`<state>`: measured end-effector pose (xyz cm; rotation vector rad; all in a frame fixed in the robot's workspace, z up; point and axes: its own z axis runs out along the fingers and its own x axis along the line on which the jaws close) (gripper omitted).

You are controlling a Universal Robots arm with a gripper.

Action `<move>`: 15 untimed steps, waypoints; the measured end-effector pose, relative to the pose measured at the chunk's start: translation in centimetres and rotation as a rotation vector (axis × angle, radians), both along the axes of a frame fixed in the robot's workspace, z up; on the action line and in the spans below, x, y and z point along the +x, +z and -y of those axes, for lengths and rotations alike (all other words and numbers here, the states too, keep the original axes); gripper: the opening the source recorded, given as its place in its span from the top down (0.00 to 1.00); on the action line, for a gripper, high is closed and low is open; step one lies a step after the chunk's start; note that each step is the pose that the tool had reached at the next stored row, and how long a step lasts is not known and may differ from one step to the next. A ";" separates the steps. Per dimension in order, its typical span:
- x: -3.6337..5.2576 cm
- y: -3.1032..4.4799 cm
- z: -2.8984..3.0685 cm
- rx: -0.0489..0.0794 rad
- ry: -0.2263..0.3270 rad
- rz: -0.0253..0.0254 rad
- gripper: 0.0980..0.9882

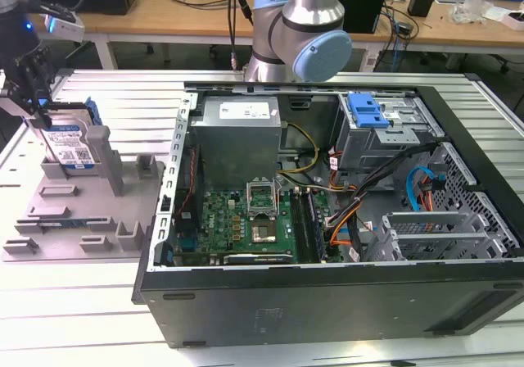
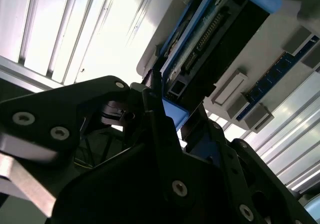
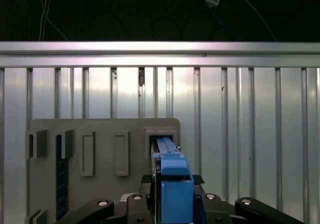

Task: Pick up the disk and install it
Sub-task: 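Pick up the disk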

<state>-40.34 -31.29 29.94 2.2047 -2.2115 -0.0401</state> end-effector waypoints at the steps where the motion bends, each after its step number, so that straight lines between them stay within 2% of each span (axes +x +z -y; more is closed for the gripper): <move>1: 0.00 -0.01 0.00 0.000 0.000 0.0001 0.67; 15: -0.20 -0.10 0.00 -0.001 0.000 0.0001 0.69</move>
